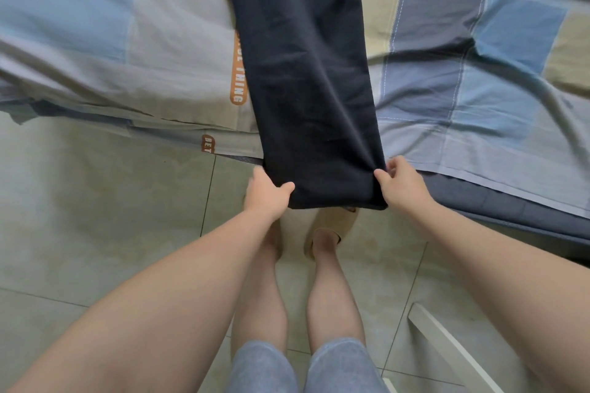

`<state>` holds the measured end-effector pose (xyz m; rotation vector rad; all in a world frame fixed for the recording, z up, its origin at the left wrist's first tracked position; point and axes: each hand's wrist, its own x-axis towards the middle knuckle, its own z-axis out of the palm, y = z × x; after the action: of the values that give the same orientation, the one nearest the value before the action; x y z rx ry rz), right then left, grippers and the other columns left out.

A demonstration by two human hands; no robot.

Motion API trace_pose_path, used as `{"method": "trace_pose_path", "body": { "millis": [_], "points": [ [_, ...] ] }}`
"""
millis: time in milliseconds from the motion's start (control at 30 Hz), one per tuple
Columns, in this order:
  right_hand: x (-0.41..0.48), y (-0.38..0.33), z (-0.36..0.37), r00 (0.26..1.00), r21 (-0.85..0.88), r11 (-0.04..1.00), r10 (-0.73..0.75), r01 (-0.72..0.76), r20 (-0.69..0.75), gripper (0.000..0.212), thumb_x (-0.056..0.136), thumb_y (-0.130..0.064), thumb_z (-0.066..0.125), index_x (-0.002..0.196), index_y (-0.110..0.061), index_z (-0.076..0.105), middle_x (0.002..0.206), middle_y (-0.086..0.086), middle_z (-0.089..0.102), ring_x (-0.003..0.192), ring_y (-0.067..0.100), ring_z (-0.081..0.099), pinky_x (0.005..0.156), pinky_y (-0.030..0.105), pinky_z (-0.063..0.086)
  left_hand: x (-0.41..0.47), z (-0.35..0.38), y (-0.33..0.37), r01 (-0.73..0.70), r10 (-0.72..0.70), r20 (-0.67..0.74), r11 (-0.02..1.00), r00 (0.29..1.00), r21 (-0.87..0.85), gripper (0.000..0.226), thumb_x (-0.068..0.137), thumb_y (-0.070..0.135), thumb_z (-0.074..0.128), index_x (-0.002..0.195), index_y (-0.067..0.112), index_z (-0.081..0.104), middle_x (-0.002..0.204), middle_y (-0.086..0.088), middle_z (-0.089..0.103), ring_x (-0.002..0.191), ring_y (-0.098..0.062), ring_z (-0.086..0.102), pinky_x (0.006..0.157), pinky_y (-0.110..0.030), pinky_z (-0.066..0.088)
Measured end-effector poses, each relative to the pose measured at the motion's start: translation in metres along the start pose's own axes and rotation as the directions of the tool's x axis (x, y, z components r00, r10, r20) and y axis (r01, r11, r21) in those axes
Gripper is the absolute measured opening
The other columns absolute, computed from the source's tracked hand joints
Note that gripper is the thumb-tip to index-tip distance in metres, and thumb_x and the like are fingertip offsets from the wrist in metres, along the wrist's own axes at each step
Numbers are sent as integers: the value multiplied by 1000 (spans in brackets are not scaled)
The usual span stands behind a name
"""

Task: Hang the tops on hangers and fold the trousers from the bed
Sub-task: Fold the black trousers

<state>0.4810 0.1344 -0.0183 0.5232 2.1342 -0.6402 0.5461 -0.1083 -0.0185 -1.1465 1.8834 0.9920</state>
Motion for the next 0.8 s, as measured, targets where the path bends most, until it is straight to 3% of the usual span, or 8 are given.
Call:
{"method": "trace_pose_path", "body": {
  "millis": [100,167,300,400,467,533,667,800],
  "points": [
    [3,-8,2,999,116,992,-45,42,19,52,90,-33,69,132,-18,44,122,2,56,106,21,57,88,37,47,5,-5,4,-92,68,-208,990,976,-110,68,85,31,78,139,20,39,139,-6,45,121,-27,54,98,-49,51],
    [6,-13,2,998,157,986,-62,59,16,68,85,-34,74,141,-20,39,133,4,49,109,21,57,94,44,52,9,-8,3,-120,101,-261,991,960,-58,66,83,38,78,137,23,44,137,-5,43,124,-25,47,102,-47,48],
    [13,-20,2,987,257,966,-20,-22,160,56,81,-35,79,128,-23,52,121,-3,63,104,17,65,93,42,55,17,-13,5,-176,204,-199,973,959,151,43,80,51,76,105,22,58,117,1,45,121,-25,42,103,-47,43],
    [17,-20,1,959,300,952,-25,-64,283,34,79,-29,82,110,-23,68,108,-2,73,101,19,70,94,40,56,22,-20,14,-167,173,-109,984,979,62,41,78,50,76,103,19,66,115,1,58,120,-25,51,102,-46,46],
    [13,-21,-3,947,336,937,-18,-96,320,22,79,-27,82,99,-23,73,104,2,77,102,22,72,96,41,56,19,-25,20,-143,143,-9,986,990,-84,41,73,42,75,104,16,70,105,2,71,107,-24,65,89,-41,55],
    [4,-22,-8,946,371,923,-22,-105,323,26,77,-29,83,100,-20,76,99,1,78,95,19,74,85,35,59,10,-29,23,-118,129,71,982,989,-147,40,69,39,71,101,14,71,97,1,74,96,-22,70,80,-39,58],
    [-30,-22,-20,941,433,894,-43,-113,335,28,78,-28,84,102,-17,75,88,-3,79,72,9,75,54,19,53,-13,-40,15,-113,156,194,970,968,-215,20,81,25,77,98,23,69,97,9,74,97,-16,70,82,-33,58],
    [-75,-16,-32,937,386,916,-35,-109,348,28,76,-30,85,98,-17,77,89,-1,79,76,10,75,60,19,54,-46,-67,3,-138,185,270,973,945,-185,20,83,23,78,94,33,64,98,17,69,94,-5,65,75,-22,51]
  ]
}}
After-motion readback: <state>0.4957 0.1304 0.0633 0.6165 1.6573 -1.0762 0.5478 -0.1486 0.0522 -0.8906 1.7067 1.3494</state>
